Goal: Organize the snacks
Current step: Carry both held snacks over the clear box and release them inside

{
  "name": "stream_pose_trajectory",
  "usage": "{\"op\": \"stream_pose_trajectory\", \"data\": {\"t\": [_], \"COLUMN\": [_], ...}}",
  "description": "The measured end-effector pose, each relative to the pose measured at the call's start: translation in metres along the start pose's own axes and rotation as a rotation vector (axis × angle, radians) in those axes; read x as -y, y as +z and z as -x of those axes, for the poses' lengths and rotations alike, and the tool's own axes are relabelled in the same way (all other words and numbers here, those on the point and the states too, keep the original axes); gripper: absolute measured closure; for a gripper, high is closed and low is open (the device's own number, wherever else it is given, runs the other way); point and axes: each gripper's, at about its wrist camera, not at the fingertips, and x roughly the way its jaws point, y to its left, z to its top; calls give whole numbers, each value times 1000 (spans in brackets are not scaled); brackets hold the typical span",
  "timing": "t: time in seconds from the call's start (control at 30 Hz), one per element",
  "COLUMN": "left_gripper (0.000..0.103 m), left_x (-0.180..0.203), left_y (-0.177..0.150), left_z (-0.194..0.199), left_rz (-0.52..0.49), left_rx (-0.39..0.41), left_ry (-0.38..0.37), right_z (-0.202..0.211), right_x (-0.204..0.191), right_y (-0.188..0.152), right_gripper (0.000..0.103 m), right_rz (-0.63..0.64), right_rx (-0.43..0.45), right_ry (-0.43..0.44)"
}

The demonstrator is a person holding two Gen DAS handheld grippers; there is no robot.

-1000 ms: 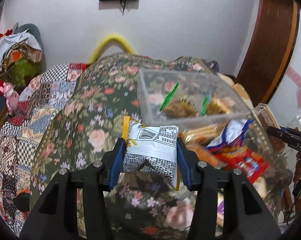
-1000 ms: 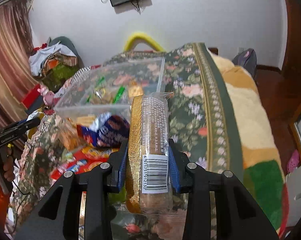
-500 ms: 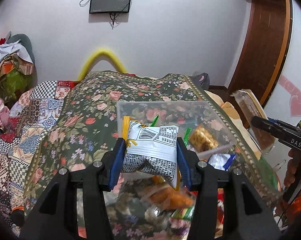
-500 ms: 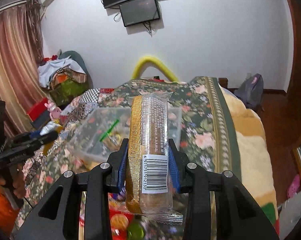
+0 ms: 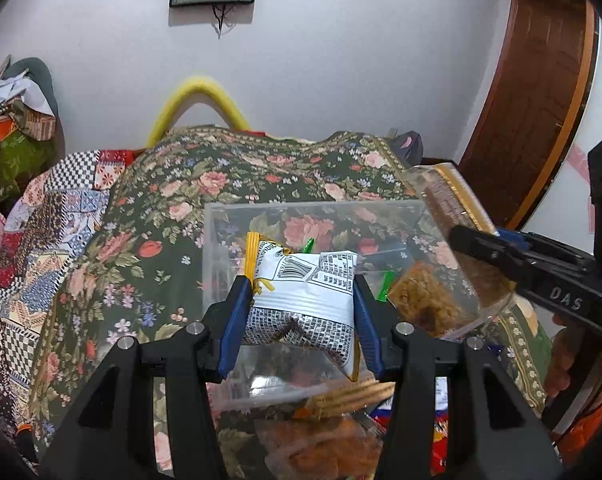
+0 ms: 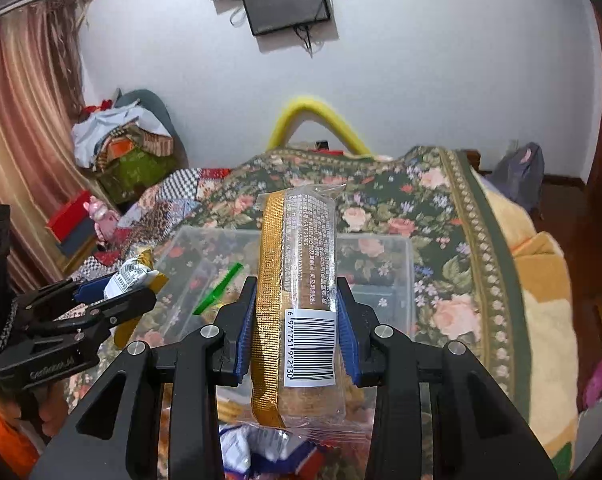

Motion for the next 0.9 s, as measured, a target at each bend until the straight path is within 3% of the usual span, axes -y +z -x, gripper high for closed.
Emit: {"op": "stream_pose_trajectory", "data": {"t": [0.53, 0.9], "left_gripper": [49, 46], "left_x": [5, 14], "left_y": [-6, -7], "left_z": [-37, 18], "left_rz": [-18, -18], "left_rx": [-73, -15], "left_ry": [12, 3], "right_z": [-41, 16], "right_x": [-5, -11], "right_y": [-6, 0], "right_gripper": [66, 65], "right_rz": [46, 73], "right_rx": [-152, -52], "right_ry": [-7, 1]}}
